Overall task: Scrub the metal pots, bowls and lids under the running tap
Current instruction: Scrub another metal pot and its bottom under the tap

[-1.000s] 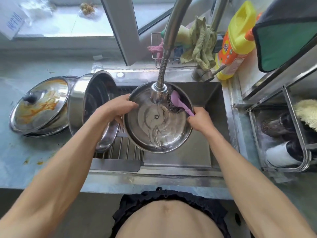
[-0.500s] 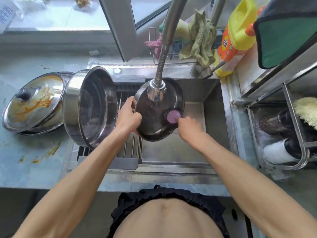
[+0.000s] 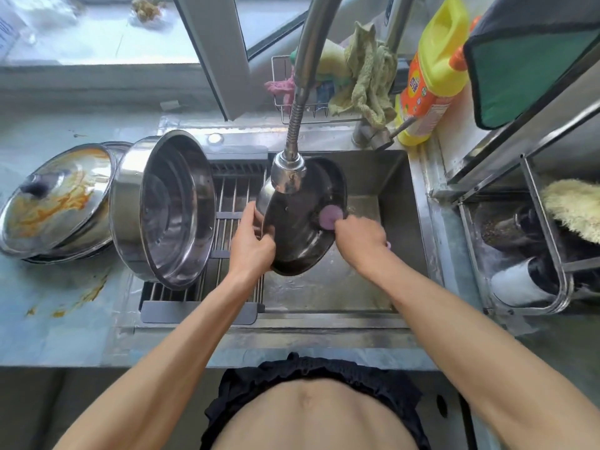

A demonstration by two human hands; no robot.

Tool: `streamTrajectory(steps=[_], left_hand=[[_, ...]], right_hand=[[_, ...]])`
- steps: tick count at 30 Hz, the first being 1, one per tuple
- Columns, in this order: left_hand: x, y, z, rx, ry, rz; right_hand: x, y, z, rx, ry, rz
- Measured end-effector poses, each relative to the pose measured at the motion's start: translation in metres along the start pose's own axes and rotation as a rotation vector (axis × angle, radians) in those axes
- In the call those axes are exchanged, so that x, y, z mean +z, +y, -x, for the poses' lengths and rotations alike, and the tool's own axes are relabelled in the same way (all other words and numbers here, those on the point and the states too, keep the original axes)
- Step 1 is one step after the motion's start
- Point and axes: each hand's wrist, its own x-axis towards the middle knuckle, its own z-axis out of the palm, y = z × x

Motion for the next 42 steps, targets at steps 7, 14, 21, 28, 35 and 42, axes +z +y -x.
streamTrajectory(steps=[7, 14, 21, 28, 35, 42], left_hand=[[0.001, 0.010, -0.009, -0.023, 0.048, 0.057], [0.004, 0.004, -0.009, 0.046, 0.141, 0.074], [-0.007, 0.000, -0.012, -0.158, -0.024, 0.064], [0.009, 0.004, -0.011, -0.252, -0.032, 0.218], [0.020, 0.002, -0.009, -0.044, 0.058, 0.106], [0.008, 0.004, -0.006, -0.162, -0.152, -0.039]], right_hand=[[0.001, -0.005, 0.000, -0.002, -0.034, -0.039], [-0.017, -0.025, 0.006, -0.010, -0.440, -0.978], [-0.006, 0.001, -0.008, -0.028, -0.080, -0.121], [-0.005, 0.004, -0.001, -0.010, -0.061, 0.009], [-0.009, -0.020, 0.022, -0.050, -0.380, -0.726], [-0.009, 0.014, 0.010, -0.032, -0.072, 0.089]])
